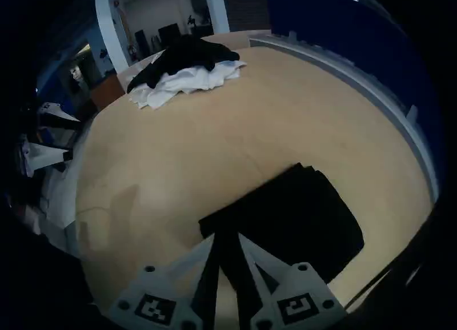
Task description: Fold towel
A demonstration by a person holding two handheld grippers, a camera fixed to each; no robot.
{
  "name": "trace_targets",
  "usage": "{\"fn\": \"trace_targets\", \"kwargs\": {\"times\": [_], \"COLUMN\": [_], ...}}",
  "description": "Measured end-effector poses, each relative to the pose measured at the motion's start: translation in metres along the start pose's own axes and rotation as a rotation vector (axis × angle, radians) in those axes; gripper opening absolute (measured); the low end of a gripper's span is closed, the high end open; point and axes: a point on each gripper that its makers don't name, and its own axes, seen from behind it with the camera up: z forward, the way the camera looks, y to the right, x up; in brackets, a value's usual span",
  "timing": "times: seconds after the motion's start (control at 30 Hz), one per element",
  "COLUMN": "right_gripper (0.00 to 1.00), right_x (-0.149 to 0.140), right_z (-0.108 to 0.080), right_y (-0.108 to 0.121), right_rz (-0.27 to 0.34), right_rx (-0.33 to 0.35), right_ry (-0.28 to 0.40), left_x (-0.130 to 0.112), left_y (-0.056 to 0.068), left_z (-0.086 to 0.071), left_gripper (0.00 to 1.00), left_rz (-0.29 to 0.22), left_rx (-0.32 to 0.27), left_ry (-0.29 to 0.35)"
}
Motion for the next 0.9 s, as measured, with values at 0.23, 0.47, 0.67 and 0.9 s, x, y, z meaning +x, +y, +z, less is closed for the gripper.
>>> {"fn": "trace_targets", "kwargs": {"times": [0.23,0.47,0.67,0.9], "right_gripper": [0.67,0.94,0.95,0.95], "right_x": [0.005,0.008,0.008,-0.003], "right_z": [-0.004,-0.009,-0.014,-0.025], "right_y": [0.000,0.004,0.007,0.013], "right_rz": [-0.006,-0.001,0.006,0.024], "right_rx": [-0.001,-0.024,-0.042,-0.076], "right_ry": [0.022,0.048,0.061,0.063], "left_x": [-0.001,-0.002,-0.001,0.000], "left_y": [-0.002,-0.002,-0.001,0.001], "left_z": [-0.001,-0.002,-0.002,-0.002], "left_gripper": [0.90,0.90,0.90,0.90], "left_rz": [-0.004,-0.005,-0.003,0.003], "left_rx": [0.003,0.003,-0.001,-0.004], "left_ry": [0.000,0.000,0.000,0.001]}}
